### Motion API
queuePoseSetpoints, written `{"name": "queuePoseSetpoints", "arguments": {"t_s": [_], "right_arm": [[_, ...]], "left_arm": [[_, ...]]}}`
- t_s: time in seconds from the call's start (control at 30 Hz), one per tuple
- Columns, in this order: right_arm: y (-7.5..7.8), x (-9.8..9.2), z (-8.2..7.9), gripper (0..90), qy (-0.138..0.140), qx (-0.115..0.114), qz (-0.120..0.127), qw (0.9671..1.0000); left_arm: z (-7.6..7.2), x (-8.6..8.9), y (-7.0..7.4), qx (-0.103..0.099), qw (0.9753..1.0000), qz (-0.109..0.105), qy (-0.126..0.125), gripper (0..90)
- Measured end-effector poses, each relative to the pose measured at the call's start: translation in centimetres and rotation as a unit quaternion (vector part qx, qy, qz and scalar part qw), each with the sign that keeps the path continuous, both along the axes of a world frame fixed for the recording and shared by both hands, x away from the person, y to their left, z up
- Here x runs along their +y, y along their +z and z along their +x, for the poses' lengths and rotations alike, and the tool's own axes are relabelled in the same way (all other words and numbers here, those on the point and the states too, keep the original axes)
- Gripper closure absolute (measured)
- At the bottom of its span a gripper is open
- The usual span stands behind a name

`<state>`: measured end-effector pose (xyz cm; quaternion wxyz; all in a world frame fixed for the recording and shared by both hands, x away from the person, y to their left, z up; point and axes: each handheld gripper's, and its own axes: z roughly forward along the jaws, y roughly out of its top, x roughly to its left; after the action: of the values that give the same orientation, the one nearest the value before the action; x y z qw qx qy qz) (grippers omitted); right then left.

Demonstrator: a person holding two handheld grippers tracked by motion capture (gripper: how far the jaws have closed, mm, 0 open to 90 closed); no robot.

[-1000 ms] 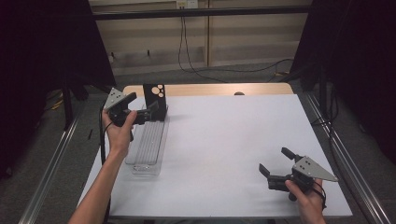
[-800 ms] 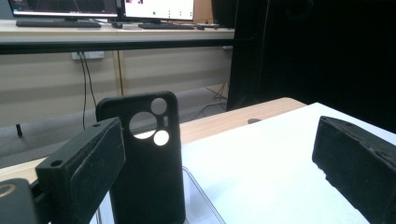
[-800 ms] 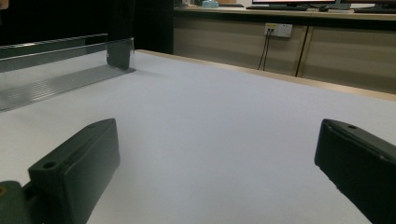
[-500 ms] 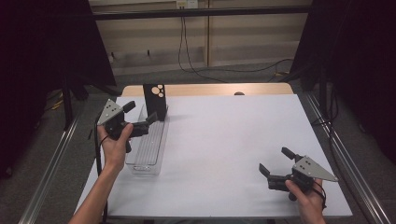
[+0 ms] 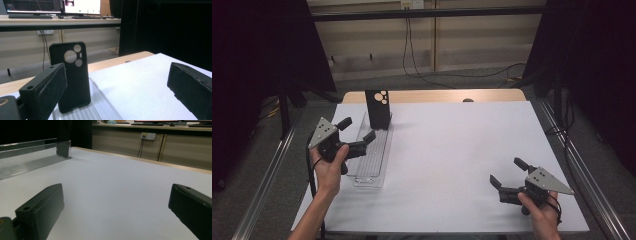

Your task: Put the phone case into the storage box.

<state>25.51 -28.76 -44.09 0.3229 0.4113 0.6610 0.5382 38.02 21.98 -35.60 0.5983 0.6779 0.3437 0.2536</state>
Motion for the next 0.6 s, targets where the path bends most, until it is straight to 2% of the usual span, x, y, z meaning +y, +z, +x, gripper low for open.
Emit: {"name": "queuePoseSetpoints", "arguments": {"t_s": [0.07,0.13,0.3,0.37,0.6], "right_arm": [[0.0,0.0,0.0,0.0,0.0,0.0,0.0,1.0],[0.0,0.0,0.0,0.0,0.0,0.0,0.0,1.0],[0.0,0.0,0.0,0.0,-0.003,0.001,0.001,1.0],[0.0,0.0,0.0,0.0,-0.003,0.0,0.002,1.0],[0.0,0.0,0.0,0.0,-0.003,0.0,0.003,1.0]], "left_arm": [[-0.5,0.1,-0.1,0.0,1.0,0.008,0.0,2.5],[-1.0,0.3,-0.1,-0.006,0.9999,0.009,0.003,2.5],[-2.4,0.5,-0.4,-0.004,0.9999,0.008,0.006,2.5],[-2.8,0.7,-0.9,-0.006,1.0,0.005,-0.002,2.5],[-3.9,1.1,-2.4,0.004,0.9998,0.015,0.014,2.6]]}}
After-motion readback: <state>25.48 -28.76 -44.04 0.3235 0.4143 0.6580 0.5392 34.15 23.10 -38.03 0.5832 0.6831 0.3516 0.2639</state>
